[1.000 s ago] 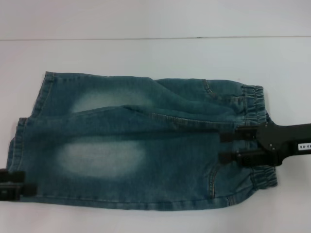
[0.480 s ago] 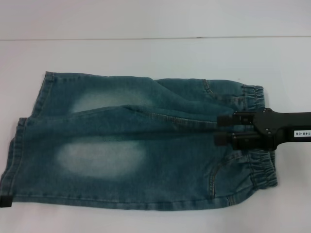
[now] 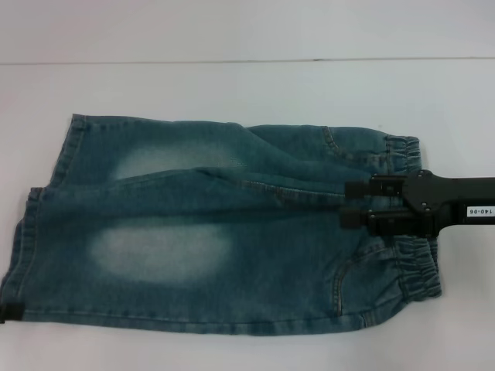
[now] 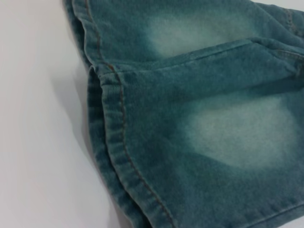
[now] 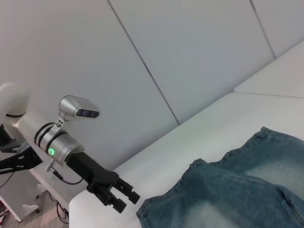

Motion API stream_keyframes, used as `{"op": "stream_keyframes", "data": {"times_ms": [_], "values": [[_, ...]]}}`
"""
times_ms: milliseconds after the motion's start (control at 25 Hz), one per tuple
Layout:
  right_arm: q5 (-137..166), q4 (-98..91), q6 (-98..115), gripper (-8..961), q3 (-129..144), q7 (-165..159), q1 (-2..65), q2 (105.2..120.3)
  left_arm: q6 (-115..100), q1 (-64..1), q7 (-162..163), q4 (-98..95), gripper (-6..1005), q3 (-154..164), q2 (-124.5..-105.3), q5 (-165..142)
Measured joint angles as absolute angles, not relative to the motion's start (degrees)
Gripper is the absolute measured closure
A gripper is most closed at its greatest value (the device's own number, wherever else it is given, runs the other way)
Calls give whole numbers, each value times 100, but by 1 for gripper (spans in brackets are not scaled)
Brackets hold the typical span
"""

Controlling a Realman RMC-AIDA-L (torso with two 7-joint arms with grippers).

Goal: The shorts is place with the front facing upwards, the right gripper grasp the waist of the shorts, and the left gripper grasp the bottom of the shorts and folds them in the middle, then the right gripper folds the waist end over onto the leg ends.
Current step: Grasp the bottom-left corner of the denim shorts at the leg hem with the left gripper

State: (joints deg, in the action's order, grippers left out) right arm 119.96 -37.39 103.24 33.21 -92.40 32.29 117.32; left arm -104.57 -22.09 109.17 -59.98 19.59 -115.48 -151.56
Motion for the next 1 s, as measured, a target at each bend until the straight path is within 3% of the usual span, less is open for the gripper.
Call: {"op": "stream_keyframes", "data": {"times_ms": [1000], "values": [[12018, -3727, 10309, 160, 3385, -9139, 3228, 11794, -9860, -2325, 10934, -5621, 277, 2207, -11584, -15311]]}}
